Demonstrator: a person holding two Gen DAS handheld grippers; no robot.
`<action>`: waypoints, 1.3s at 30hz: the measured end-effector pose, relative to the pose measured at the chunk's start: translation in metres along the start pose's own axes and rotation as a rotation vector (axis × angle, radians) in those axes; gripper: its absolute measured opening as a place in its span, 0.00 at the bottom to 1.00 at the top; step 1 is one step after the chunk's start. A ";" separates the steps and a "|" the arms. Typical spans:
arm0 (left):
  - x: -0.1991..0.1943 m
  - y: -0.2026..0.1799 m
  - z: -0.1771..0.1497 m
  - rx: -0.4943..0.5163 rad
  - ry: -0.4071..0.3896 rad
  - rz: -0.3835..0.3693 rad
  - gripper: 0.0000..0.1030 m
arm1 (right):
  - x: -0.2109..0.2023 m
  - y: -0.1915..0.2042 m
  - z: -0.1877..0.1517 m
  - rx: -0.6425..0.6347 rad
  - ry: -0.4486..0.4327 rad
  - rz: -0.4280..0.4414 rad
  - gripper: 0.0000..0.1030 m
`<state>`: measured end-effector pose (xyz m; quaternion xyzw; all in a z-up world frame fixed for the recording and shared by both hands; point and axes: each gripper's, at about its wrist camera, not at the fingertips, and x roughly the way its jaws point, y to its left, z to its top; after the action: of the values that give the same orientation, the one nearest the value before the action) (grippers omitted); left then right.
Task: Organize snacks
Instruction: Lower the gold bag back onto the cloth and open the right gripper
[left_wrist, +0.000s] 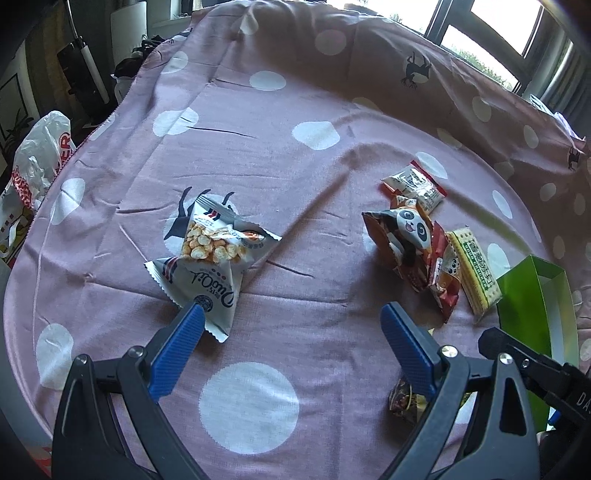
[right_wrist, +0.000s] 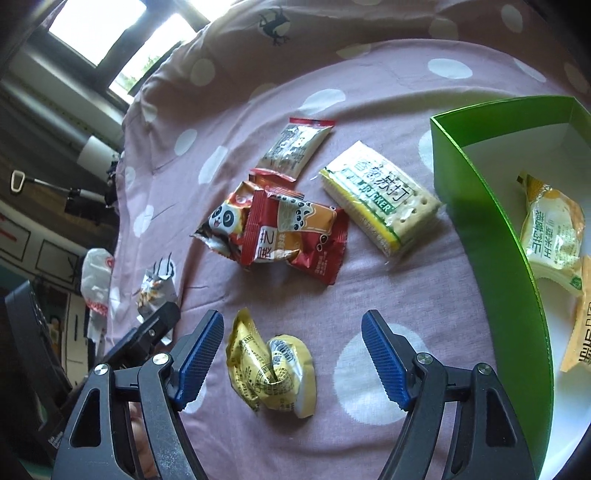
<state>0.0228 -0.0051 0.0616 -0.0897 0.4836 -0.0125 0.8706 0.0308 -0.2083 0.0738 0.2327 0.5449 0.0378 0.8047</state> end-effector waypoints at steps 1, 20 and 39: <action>0.000 -0.001 0.000 0.003 0.002 -0.006 0.93 | -0.001 -0.001 0.001 0.007 -0.002 0.009 0.75; 0.007 -0.027 -0.009 0.078 0.072 -0.081 0.89 | -0.002 -0.014 0.005 0.094 -0.026 0.060 0.75; 0.012 -0.041 -0.017 0.087 0.122 -0.168 0.82 | 0.004 -0.015 0.009 0.086 0.000 0.080 0.75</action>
<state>0.0175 -0.0491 0.0498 -0.0912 0.5256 -0.1116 0.8385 0.0371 -0.2232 0.0672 0.2888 0.5362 0.0463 0.7918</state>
